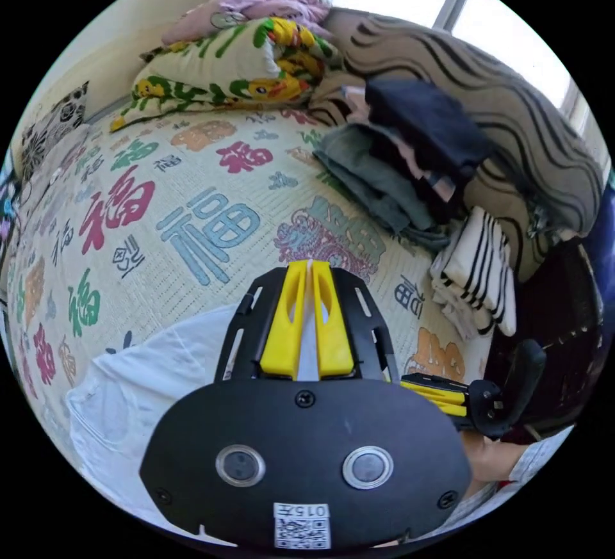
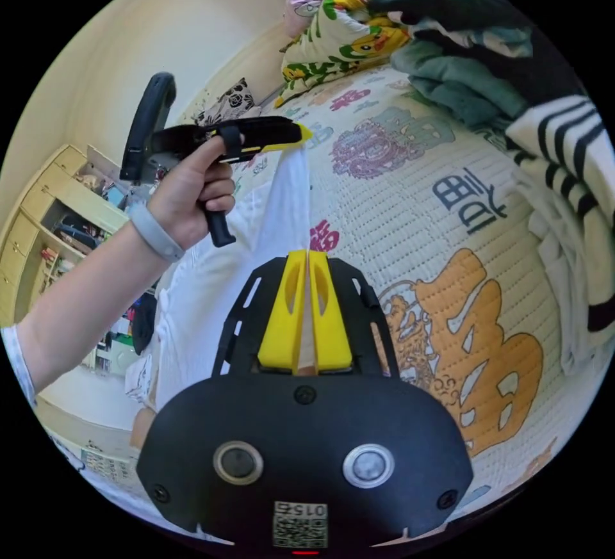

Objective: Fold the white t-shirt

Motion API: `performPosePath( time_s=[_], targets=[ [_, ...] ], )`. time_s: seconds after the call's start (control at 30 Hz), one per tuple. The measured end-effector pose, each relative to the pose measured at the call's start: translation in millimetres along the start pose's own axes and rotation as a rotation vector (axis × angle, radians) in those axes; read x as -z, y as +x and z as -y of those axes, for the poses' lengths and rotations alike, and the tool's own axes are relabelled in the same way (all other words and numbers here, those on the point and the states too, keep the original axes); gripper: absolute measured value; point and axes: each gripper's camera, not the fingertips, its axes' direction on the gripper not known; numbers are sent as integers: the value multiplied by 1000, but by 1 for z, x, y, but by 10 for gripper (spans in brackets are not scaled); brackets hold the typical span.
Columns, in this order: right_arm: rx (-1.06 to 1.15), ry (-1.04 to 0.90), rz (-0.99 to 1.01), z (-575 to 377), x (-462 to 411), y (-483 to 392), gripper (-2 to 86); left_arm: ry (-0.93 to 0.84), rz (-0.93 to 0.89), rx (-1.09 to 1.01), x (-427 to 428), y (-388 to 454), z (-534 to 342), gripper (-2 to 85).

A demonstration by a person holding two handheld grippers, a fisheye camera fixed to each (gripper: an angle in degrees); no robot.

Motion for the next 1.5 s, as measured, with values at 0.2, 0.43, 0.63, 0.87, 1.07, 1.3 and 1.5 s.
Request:
performPosePath(
  time_s=[0.2,0.43,0.63,0.87,1.07,1.3,1.5],
  targets=[
    [321,27,-62,9,12,-75,-8,214,-51,200,67,-91,-81,2],
    [553,-252,-45,-12,-43,-144,36,117,20,419,61,-163,-168,43],
    [539,-218,-19,0,-36,-156,53,169,17,417,65,-182,-176,73],
    [407,-193,-154,35,-60,-167,54,15,36,345,25,-187,-169,8],
    [376,-235,-160,36,-73,-178,15,-3,102,347,36,-197,-213,25],
    [441,-127,-126,46,-62,-222,4,136,111,227,32,-196,-189,69],
    [578,-395,-92,40,-110,-269,4,-70,61,255,-40,-227,-178,54]
  ],
)
